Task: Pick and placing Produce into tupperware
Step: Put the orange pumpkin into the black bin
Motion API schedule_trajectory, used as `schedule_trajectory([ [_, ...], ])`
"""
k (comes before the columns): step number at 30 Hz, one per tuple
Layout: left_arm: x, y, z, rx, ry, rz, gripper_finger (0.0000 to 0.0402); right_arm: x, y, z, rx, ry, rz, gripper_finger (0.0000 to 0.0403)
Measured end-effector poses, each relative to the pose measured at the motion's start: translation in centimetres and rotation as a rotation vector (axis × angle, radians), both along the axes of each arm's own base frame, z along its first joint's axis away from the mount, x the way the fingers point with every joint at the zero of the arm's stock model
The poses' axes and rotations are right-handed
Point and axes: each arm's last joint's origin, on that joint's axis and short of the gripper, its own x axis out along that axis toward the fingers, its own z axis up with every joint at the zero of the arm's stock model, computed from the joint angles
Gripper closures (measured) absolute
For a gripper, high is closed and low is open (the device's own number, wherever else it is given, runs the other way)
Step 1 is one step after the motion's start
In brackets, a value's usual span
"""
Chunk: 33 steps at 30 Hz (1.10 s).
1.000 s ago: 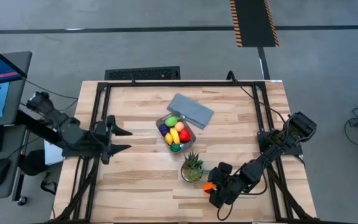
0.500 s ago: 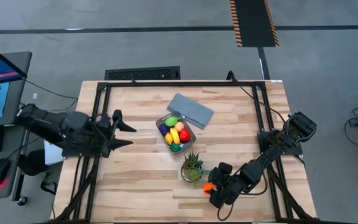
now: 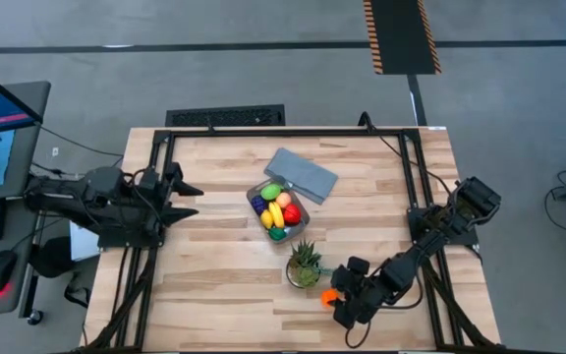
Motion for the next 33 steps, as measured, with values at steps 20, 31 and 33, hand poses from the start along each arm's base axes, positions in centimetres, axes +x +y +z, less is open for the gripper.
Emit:
schedule_trajectory([
  [20,-2.0,0.7,-0.7,0.022,0.043,0.074,0.0168,0.1,-0.1,-0.2,0.01,-0.005,0.01,0.0137],
  [31,-3.3,1.0,-1.0,0.008,0.048,0.126,0.0168,1.6,1.0,-2.1,0.121,0.013,0.079,0.0137],
  [33,-3.3,1.0,-1.1,0.002,0.053,0.126,0.0168,2.2,1.4,-2.8,0.129,0.034,0.078,0.0137],
])
